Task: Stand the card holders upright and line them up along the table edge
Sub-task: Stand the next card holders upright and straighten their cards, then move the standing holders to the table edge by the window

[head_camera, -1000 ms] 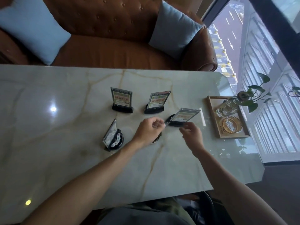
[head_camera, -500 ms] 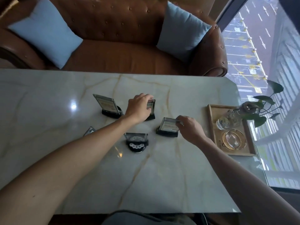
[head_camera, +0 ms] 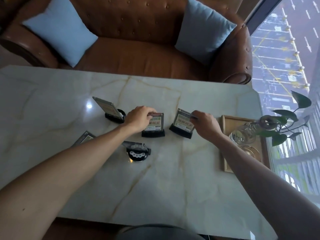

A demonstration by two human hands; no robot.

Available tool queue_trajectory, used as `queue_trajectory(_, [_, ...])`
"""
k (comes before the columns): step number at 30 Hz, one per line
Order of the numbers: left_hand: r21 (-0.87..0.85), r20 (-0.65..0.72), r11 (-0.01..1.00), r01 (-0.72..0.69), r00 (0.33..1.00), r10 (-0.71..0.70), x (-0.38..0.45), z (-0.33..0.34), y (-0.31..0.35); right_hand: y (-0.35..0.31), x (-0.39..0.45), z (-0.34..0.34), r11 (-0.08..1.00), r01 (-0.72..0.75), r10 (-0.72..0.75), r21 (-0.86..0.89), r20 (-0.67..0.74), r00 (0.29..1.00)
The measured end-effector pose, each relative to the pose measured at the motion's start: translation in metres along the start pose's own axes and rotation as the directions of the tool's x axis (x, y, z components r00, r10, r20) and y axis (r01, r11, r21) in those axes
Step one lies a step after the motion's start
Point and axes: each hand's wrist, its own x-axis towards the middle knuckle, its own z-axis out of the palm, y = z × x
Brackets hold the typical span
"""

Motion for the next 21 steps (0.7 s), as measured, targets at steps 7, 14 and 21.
queue_trajectory(7, [-0.091, -0.014, 0.993, -0.070, 0.998, 0.069, 0.006, 0.011, 0.006, 0.002, -0.010, 0.001, 0.998, -0.054, 0.054, -0.016, -0.001, 0.999])
queue_trajectory(14, [-0.165, -0.009, 0.978, -0.131, 0.991, 0.131, 0.012, 0.012, -0.003, 0.004, -0.014, 0.006, 0.995, -0.101, 0.101, 0.006, 0.012, 0.995])
queue_trajectory(21, [-0.229, 0.030, 0.971, -0.065, 0.997, 0.074, 0.039, -0.003, -0.010, 0.003, 0.000, 0.005, 0.996, -0.089, 0.089, 0.001, 0.003, 0.996])
